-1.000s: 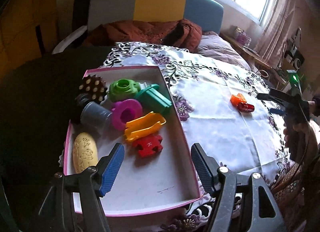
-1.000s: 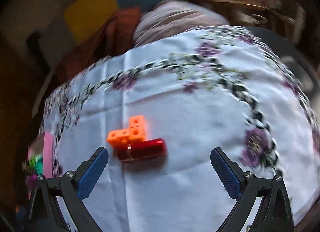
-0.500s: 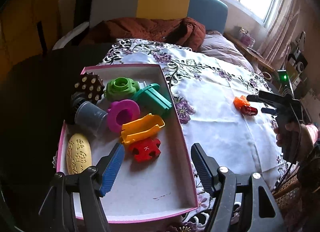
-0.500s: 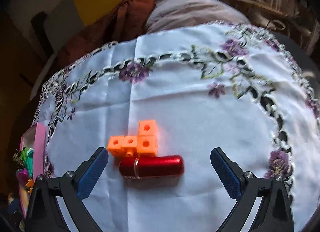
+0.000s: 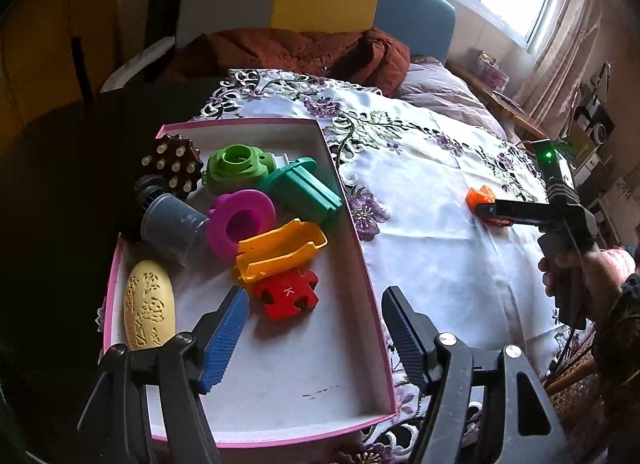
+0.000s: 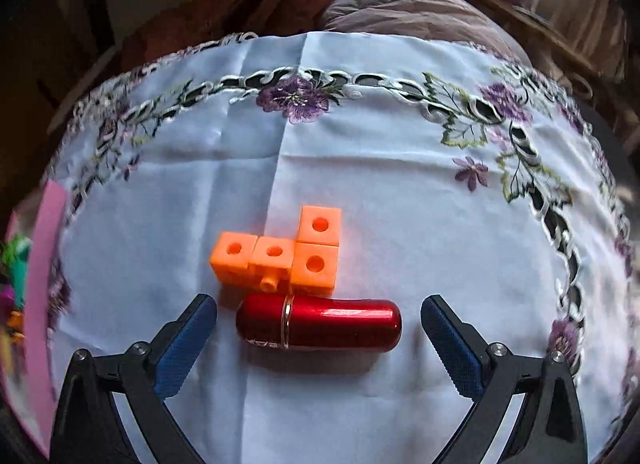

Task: Organize rigid objects
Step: 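Move the right gripper to the red cylinder and grasp it, then grasp the orange cube cluster with the left gripper and lift it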

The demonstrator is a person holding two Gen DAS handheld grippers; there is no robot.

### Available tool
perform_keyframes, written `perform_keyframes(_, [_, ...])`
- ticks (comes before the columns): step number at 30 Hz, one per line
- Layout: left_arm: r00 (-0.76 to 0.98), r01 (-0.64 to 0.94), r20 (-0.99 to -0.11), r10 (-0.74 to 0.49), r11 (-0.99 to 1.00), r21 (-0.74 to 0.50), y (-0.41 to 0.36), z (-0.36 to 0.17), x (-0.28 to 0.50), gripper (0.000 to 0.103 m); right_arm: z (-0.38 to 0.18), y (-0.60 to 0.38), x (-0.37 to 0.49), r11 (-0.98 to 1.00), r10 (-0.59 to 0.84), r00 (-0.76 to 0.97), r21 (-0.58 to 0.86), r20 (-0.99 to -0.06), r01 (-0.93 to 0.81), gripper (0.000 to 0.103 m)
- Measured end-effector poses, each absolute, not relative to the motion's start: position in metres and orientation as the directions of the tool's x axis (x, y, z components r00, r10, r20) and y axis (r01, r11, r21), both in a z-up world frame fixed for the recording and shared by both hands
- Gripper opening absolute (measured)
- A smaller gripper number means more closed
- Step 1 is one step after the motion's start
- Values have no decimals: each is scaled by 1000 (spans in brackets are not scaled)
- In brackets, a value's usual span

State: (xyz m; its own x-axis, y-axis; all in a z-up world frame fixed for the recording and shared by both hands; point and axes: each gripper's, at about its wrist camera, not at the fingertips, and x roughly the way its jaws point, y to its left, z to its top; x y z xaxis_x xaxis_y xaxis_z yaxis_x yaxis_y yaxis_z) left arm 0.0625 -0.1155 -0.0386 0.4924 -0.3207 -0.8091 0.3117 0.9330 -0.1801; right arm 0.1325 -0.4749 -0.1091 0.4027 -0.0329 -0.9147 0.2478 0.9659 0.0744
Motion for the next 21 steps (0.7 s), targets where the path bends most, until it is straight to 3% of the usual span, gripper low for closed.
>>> perform_keyframes(2, [494, 317, -807, -324, 931, -180, -117, -37, 62, 70, -110, -472, 133, 971, -50, 395, 48, -917, 235, 75])
perform_keyframes(8, [495, 334, -799, -343, 923, -189, -121, -33, 62, 70, -108, -476, 130, 966, -67, 382, 36, -922, 254, 75])
perform_keyframes(10, [485, 340, -802, -348, 920, -194, -126, -31, 64, 61, -106, -482, 127, 961, -77, 368, 30, -927, 275, 75])
perform_keyframes(21, [417, 446, -812, -408, 871, -208, -189, -27, 76, 61, -108, -517, 123, 906, -102, 317, 44, -943, 421, 75])
